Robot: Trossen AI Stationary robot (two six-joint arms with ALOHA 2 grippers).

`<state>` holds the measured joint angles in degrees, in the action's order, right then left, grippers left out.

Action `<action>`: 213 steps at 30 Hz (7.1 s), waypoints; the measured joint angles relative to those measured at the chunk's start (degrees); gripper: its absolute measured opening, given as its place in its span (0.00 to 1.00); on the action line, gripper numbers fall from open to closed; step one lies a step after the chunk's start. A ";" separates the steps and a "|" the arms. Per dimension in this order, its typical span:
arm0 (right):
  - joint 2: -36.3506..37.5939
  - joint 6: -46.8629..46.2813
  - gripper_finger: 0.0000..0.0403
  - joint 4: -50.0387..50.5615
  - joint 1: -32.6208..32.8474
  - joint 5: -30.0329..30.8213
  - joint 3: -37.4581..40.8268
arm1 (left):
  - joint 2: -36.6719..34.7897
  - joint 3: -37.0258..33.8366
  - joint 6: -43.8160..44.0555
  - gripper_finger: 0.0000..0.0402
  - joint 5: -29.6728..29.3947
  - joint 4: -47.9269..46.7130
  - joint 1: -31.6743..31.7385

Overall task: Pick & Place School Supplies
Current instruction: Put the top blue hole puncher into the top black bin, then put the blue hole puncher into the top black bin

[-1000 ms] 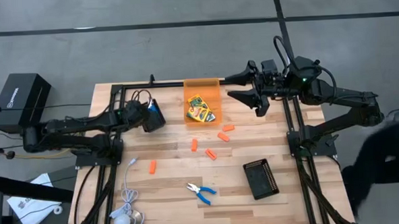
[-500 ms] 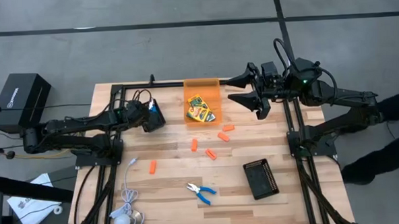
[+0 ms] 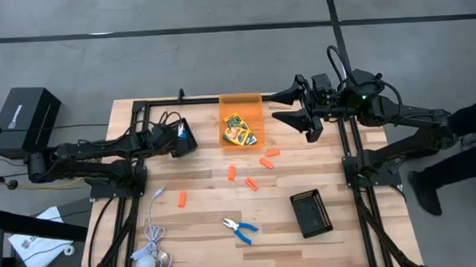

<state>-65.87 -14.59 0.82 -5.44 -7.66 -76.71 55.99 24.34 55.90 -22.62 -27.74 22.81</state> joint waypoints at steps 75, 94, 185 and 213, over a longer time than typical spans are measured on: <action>-11.45 -3.10 0.65 -13.36 -3.49 8.11 -4.65 | 23.04 11.74 -41.90 0.40 38.75 38.32 -30.38; -9.85 -1.21 0.65 -7.96 -2.37 -0.02 -4.76 | 35.20 28.30 -37.57 0.40 26.42 29.18 -35.63; -9.62 12.63 0.65 15.63 -3.76 -1.32 -23.74 | 58.87 43.90 -51.01 0.40 35.75 19.30 -38.59; -9.62 11.56 0.65 15.30 -3.58 -2.56 -23.71 | 65.17 47.93 -43.65 0.43 35.50 21.23 -41.53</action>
<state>-75.48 -3.03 16.12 -9.02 -10.22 -100.42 121.15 72.27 12.25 12.88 -6.51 -18.72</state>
